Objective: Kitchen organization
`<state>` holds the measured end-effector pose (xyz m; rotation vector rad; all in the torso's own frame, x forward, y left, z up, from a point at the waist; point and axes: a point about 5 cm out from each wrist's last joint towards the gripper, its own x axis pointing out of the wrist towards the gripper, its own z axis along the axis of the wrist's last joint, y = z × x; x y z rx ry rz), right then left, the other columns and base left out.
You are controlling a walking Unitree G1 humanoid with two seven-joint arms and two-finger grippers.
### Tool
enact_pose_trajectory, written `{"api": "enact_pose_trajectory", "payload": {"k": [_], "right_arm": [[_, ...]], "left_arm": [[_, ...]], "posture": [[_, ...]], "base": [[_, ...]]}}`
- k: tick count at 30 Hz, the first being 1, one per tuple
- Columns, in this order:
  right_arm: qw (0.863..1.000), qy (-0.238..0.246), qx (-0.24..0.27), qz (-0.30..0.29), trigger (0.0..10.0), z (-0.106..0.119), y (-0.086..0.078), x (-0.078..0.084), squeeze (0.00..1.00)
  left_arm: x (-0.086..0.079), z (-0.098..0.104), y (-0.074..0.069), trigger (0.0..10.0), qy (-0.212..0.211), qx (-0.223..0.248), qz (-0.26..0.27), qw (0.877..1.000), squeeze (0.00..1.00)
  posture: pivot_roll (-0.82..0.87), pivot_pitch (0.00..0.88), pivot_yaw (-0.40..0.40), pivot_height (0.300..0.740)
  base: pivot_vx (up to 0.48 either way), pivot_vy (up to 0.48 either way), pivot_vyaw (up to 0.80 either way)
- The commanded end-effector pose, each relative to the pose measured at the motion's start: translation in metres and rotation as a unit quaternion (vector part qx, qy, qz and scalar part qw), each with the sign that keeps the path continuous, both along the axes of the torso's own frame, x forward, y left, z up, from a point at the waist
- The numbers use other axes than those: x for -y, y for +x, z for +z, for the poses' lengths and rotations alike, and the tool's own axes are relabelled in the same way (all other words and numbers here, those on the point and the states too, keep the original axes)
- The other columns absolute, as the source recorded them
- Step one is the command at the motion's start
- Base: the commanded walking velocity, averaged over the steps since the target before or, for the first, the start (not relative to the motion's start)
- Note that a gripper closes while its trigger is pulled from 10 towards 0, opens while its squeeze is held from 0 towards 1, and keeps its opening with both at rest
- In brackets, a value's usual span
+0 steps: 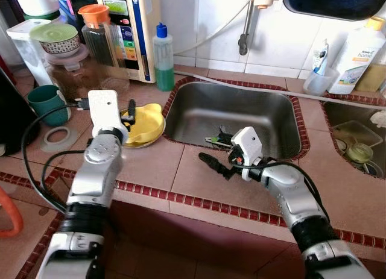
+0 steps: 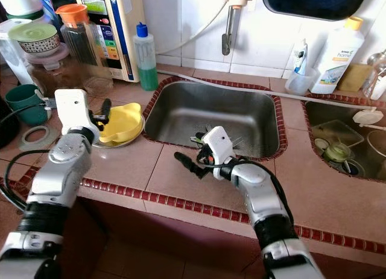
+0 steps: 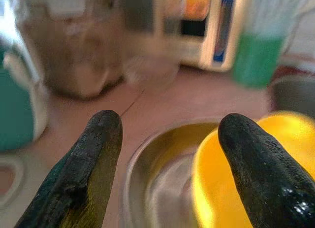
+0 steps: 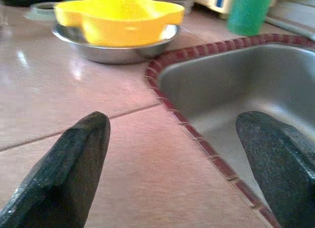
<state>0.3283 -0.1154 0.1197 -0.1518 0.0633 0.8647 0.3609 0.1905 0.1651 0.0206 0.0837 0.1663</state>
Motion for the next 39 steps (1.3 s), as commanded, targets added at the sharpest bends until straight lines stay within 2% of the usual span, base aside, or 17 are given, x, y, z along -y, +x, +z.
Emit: {"api": "enact_pose_trajectory", "payload": {"k": [1, 17, 18, 19, 20, 22, 39], "right_arm": [[1.0, 0.001, 0.013, 0.008, 10.0, 0.012, -0.002, -0.004, 0.0], [1.0, -0.002, 0.0, 0.01, 10.0, 0.019, -0.011, -0.006, 0.0], [1.0, -0.003, -0.001, 0.01, 10.0, 0.019, -0.011, -0.006, 0.0], [1.0, -0.003, -0.001, 0.009, 10.0, 0.02, -0.011, -0.006, 0.0], [1.0, -0.003, -0.001, 0.009, 10.0, 0.02, -0.011, -0.006, 0.0], [1.0, -0.004, -0.001, 0.009, 10.0, 0.021, -0.01, -0.006, 0.0], [1.0, -0.01, -0.003, 0.007, 10.0, 0.023, -0.009, -0.004, 0.0]], "left_arm": [[-0.003, -0.003, 0.004, 10.0, 0.002, -0.03, -0.002, 1.0, 0.0], [-0.002, -0.012, 0.008, 10.0, 0.014, -0.086, -0.05, 0.995, 0.0], [-0.002, -0.014, 0.008, 6.5, 0.012, -0.094, -0.054, 0.994, 0.0], [-0.002, -0.015, 0.008, 6.5, 0.011, -0.099, -0.057, 0.993, 0.0], [-0.001, -0.017, 0.008, 2.8, 0.003, -0.106, -0.061, 0.993, 0.0], [-0.001, -0.019, 0.007, 0.0, -0.008, -0.114, -0.067, 0.991, 0.0], [-0.006, -0.021, 0.007, 0.0, -0.026, -0.122, -0.065, 0.99, 0.0]], "posture": [[0.02, 0.028, 0.033, 0.74], [0.01, 0.03, 0.036, 0.74], [0.01, 0.029, 0.036, 0.74], [0.01, 0.028, 0.036, 0.74], [0.01, 0.028, 0.036, 0.74], [0.01, 0.027, 0.035, 0.74], [0.01, 0.027, 0.032, 0.74]], "base": [[0.0, 0.0, 0.0], [0.0, 0.0, 0.0], [0.0, 0.0, 0.0], [0.0, 0.0, 0.0], [0.0, 0.0, 0.0], [0.0, 0.0, 0.0], [0.0, 0.0, 0.0]]}}
